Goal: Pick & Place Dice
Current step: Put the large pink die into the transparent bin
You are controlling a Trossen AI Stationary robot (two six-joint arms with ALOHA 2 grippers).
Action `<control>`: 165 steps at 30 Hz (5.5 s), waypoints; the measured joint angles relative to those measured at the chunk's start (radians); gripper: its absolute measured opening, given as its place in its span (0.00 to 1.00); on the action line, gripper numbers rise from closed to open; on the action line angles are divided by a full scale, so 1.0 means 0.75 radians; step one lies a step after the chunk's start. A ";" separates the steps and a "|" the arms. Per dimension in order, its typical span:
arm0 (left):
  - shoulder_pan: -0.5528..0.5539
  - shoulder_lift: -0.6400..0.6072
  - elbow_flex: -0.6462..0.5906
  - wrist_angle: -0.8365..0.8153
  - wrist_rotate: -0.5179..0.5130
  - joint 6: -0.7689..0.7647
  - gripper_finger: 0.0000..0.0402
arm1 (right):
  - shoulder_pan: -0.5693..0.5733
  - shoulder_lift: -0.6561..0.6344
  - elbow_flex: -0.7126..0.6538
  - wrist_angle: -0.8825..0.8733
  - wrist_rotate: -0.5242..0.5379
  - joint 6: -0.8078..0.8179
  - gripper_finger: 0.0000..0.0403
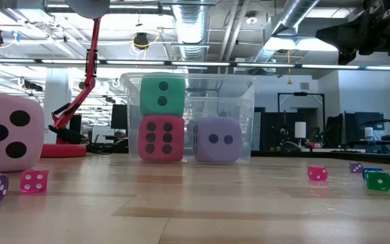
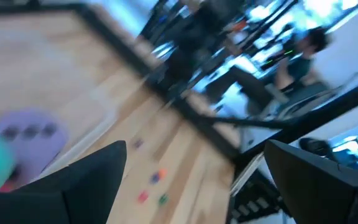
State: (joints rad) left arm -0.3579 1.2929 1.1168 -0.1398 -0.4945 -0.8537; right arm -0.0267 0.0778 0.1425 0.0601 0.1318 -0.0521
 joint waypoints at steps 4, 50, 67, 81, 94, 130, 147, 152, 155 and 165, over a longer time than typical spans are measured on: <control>-0.003 0.062 0.001 0.124 -0.024 0.111 0.93 | 0.000 0.000 0.000 0.000 0.000 0.000 0.00; -0.083 0.326 0.345 -1.009 0.131 -0.560 1.00 | 0.000 0.000 0.000 -0.019 0.000 -0.001 0.00; -0.162 0.331 0.233 -1.595 0.436 -0.829 1.00 | 0.000 0.000 0.000 -0.025 0.000 -0.005 0.00; -0.161 0.331 0.229 -1.606 0.467 -0.863 1.00 | 0.000 0.000 0.000 -0.025 0.000 -0.001 0.00; -0.165 0.328 0.205 -1.551 0.528 -0.789 1.00 | 0.000 0.000 0.000 -0.025 0.000 -0.001 0.00; -0.164 0.329 -0.089 -1.239 0.644 -0.697 1.00 | 0.000 0.000 0.000 -0.024 0.000 -0.001 0.00; -0.164 0.329 -0.089 -1.206 0.616 -0.682 1.00 | 0.000 0.000 0.000 -0.025 0.000 -0.001 0.00; -0.164 0.327 -0.164 -1.093 0.617 -0.682 1.00 | 0.000 0.000 0.000 -0.025 0.000 -0.001 0.00; -0.157 0.325 -0.236 -0.989 0.678 -0.680 1.00 | 0.000 0.000 0.000 -0.024 0.000 -0.001 0.00; -0.146 0.282 -0.245 -0.938 0.699 -0.685 1.00 | 0.000 0.000 0.000 -0.020 0.000 -0.001 0.00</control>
State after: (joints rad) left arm -0.4671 1.5043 0.9329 -0.8431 0.0296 -1.3672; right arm -0.0269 0.0780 0.1425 0.0448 0.1319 -0.0528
